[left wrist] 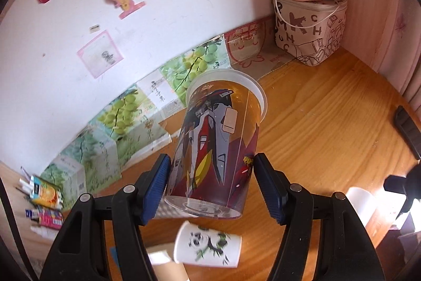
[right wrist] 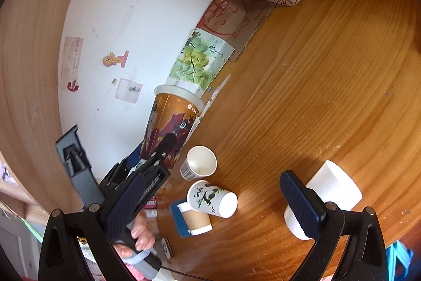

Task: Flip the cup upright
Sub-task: 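Bring the cup to the right tool while the left tool holds it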

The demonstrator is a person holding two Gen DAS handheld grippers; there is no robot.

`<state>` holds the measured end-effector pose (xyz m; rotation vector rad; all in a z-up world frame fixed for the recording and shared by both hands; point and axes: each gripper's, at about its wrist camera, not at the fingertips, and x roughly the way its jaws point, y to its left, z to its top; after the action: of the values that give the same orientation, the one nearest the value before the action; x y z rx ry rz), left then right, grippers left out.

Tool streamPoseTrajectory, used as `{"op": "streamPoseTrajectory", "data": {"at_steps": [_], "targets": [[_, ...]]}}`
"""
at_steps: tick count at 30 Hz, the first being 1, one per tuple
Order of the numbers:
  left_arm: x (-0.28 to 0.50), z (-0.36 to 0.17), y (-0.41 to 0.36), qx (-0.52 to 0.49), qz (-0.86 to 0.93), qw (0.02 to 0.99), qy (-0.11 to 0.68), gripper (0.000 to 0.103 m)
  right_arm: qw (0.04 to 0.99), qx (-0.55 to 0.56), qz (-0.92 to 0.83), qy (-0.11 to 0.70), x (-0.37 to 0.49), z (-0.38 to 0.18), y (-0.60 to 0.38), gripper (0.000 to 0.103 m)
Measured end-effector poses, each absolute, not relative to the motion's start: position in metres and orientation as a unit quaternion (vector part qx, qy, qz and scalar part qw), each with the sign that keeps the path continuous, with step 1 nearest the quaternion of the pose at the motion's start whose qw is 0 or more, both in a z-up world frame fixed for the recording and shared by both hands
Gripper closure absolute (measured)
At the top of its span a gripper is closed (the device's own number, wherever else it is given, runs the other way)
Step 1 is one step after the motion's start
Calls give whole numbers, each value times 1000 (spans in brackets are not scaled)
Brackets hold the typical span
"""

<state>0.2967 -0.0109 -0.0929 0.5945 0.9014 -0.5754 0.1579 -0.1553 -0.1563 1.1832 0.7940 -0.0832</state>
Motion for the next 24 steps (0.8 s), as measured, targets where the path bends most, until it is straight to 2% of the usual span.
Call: {"op": "streamPoseTrajectory", "data": {"at_steps": [20,24], "targets": [[207,-89,69,170,-248,840,452,34,756,504,15,417,144,-146,-116,0],[191,-100,73,165,-255,842,445,38,750,500,18,433,143,-151,-107,0]]}}
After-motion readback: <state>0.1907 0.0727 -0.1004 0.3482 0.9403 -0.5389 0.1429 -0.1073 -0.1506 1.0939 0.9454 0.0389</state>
